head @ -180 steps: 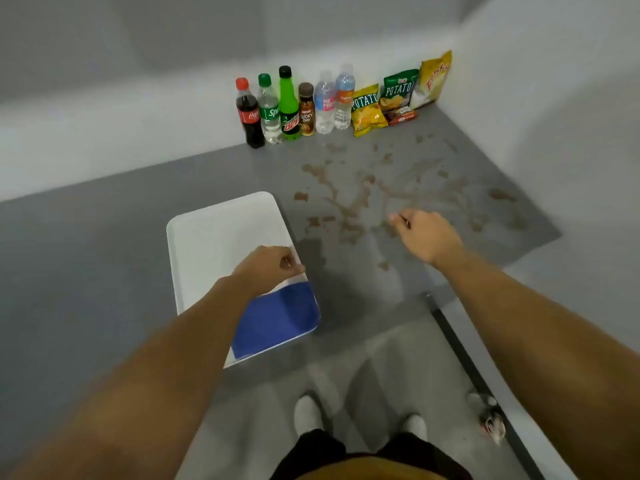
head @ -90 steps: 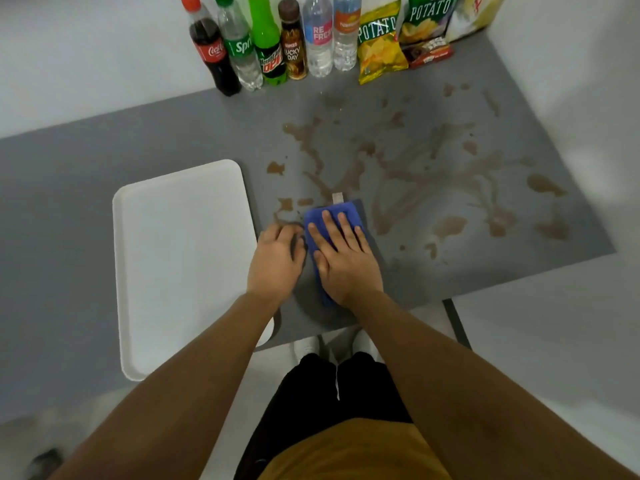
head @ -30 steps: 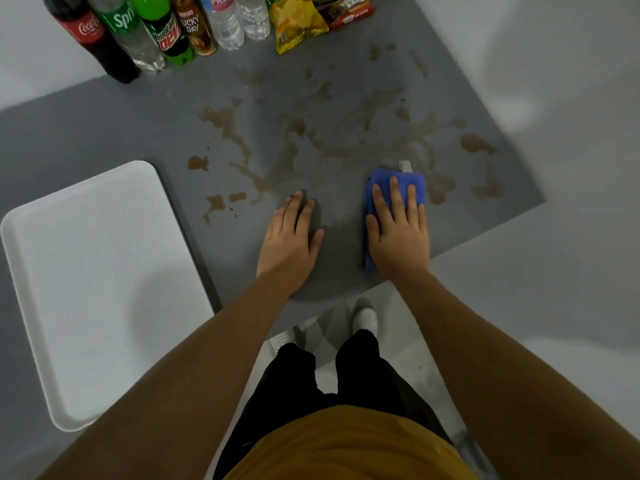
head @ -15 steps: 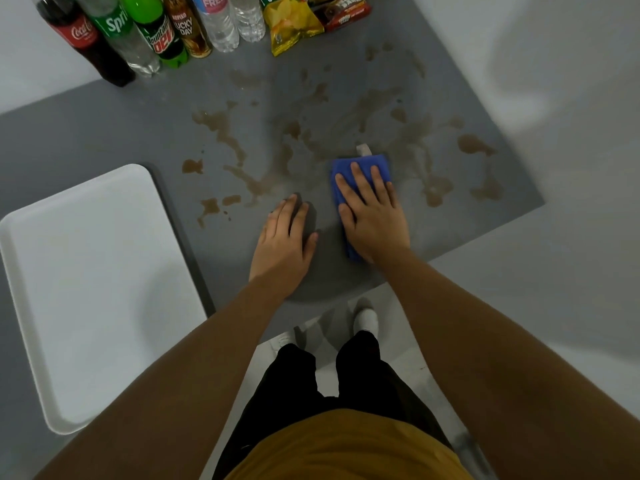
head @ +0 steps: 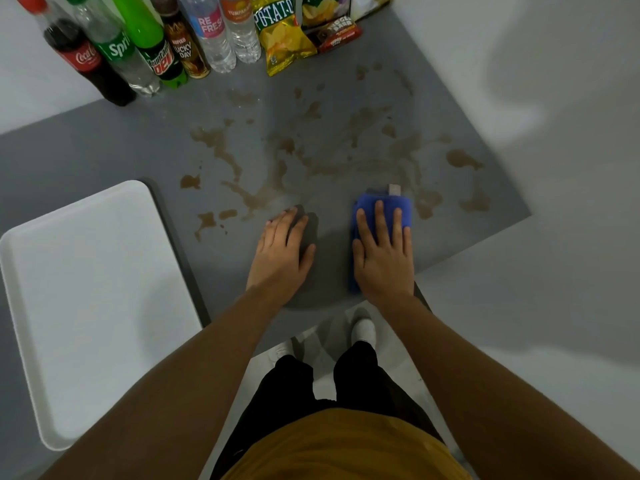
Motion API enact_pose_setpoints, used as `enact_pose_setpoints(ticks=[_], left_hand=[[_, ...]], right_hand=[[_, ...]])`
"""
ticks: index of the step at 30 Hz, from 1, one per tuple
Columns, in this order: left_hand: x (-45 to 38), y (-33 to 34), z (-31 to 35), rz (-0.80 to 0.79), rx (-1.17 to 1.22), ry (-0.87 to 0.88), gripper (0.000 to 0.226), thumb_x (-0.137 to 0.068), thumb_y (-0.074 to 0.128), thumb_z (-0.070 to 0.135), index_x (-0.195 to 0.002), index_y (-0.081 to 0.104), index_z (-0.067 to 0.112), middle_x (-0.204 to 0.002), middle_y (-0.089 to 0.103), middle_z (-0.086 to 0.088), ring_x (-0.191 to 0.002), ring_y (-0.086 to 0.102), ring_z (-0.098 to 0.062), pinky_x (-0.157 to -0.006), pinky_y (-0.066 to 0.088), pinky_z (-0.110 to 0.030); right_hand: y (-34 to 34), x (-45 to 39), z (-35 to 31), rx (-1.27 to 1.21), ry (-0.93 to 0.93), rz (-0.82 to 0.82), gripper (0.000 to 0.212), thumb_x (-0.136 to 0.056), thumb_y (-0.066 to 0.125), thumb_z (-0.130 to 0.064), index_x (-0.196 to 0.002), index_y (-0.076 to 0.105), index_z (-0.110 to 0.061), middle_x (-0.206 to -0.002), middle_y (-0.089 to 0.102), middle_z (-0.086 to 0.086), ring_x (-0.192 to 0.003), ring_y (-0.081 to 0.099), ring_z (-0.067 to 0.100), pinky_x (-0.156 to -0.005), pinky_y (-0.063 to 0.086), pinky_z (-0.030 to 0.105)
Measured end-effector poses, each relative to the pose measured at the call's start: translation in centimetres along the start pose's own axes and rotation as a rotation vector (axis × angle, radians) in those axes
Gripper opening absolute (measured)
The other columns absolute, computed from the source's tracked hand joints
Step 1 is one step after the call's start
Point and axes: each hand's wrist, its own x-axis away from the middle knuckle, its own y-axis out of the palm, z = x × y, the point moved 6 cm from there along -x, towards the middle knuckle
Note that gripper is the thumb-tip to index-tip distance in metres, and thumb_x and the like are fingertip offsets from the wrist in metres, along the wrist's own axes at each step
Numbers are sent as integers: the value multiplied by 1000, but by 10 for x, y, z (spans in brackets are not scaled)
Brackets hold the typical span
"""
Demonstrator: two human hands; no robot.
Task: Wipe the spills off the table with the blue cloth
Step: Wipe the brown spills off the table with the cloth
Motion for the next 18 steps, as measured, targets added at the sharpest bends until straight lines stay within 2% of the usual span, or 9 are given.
enact_pose_setpoints(ticks=[3, 8, 13, 18], left_hand=[[-10, 2, 11, -9, 44, 53, 52, -102, 56, 30, -147, 47, 5, -158, 38, -15, -148, 34, -30, -120, 30, -51], [-35, 8, 31, -50, 42, 100, 55, -103, 54, 30, -150, 44, 3, -162, 34, -16, -151, 29, -30, -122, 29, -46], [-52, 18, 38, -138, 44, 75, 62, -105, 45, 39, -158, 31, 9, -168, 21, -9, -155, 17, -25, -125, 22, -43], [-49, 24, 37, -172, 35, 76, 63, -106, 42, 40, -159, 27, 10, -168, 18, -8, -156, 15, -24, -127, 19, -42]], right_hand=[[0, -8, -12, -22, -78, -11, 59, -107, 16, -50, -163, 6, -35, -171, -4, -4, -157, -12, 26, -127, -2, 46], [-11, -47, -4, -43, -222, -20, 58, -107, 25, -50, -162, 15, -35, -172, 6, -3, -158, -5, 26, -128, 6, 47], [-24, -70, 39, -84, -46, 43, 57, -106, 26, -52, -161, 22, -36, -171, 12, -5, -158, 1, 25, -127, 8, 48], [-24, -49, 68, -48, 99, 53, 60, -106, 17, -54, -162, 13, -34, -171, 6, -3, -158, -3, 27, -128, 5, 50]])
